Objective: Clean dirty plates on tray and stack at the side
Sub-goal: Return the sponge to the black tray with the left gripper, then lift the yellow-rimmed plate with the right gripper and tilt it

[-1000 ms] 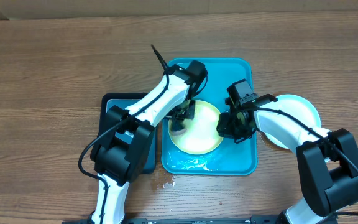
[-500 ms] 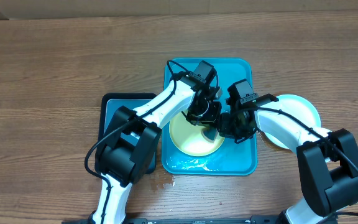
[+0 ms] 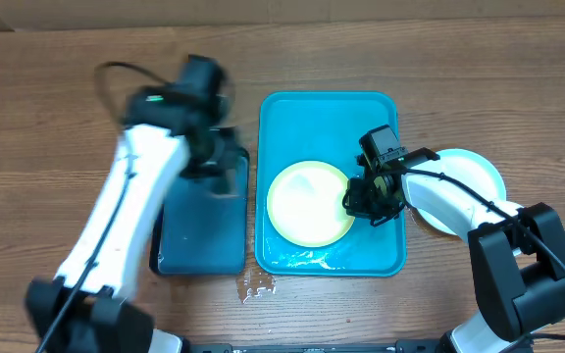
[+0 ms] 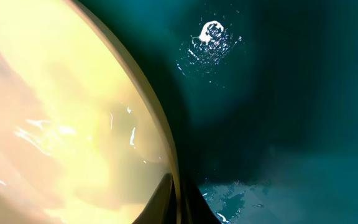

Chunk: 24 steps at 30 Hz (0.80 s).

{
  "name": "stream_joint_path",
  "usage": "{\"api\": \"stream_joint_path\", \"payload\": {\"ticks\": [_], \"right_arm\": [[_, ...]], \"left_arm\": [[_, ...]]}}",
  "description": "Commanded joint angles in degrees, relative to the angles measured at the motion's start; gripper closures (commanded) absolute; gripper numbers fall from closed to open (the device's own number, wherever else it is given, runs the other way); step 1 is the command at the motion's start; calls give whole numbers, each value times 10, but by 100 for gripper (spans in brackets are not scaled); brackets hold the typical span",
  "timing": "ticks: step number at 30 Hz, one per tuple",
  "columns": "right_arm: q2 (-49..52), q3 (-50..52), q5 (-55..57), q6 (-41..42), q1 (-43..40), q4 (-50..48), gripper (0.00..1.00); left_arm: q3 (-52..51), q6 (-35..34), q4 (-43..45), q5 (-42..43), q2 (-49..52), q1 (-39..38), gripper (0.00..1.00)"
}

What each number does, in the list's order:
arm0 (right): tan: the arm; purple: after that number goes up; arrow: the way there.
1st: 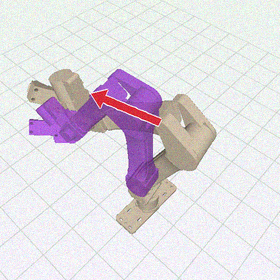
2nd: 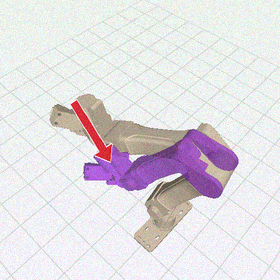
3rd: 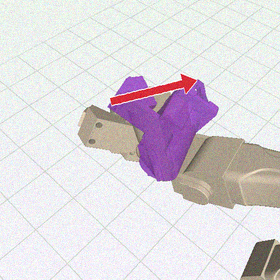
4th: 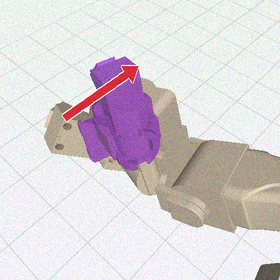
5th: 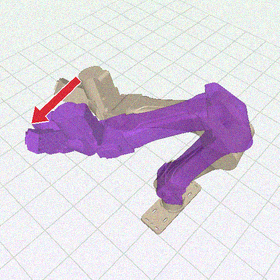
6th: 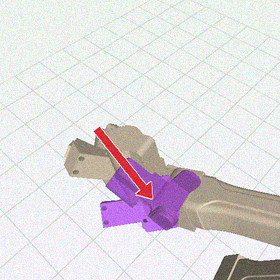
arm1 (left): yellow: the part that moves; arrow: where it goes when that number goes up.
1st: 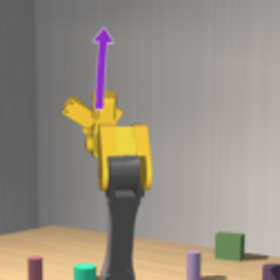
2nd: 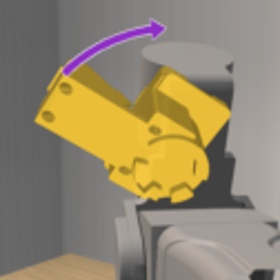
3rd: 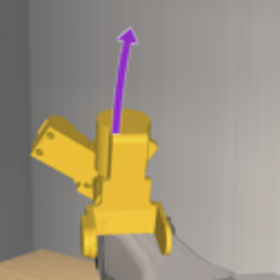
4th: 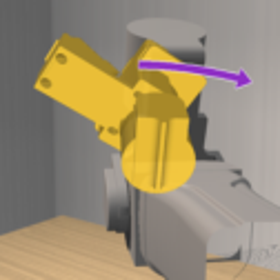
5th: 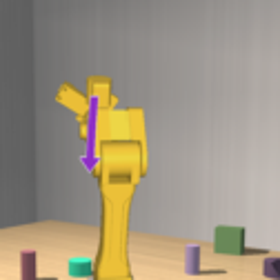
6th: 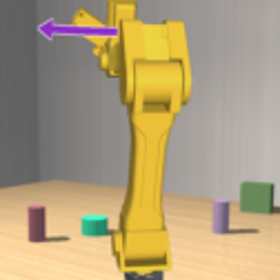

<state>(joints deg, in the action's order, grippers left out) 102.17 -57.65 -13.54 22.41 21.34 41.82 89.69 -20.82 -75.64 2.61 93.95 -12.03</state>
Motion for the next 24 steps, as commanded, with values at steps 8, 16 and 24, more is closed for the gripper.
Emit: {"api": "stream_joint_path", "payload": {"ticks": [8, 16, 24], "right_arm": [[15, 20, 27, -10, -4, 18, 96], [-26, -87, 55, -19, 10, 144, 96], [-87, -267, 183, -88, 184, 125, 96]], "left_arm": [[-226, -5, 186, 21, 21, 68, 96], [-97, -6, 76, 19, -17, 94, 24], [139, -5, -43, 19, -164, 168, 0]]}}
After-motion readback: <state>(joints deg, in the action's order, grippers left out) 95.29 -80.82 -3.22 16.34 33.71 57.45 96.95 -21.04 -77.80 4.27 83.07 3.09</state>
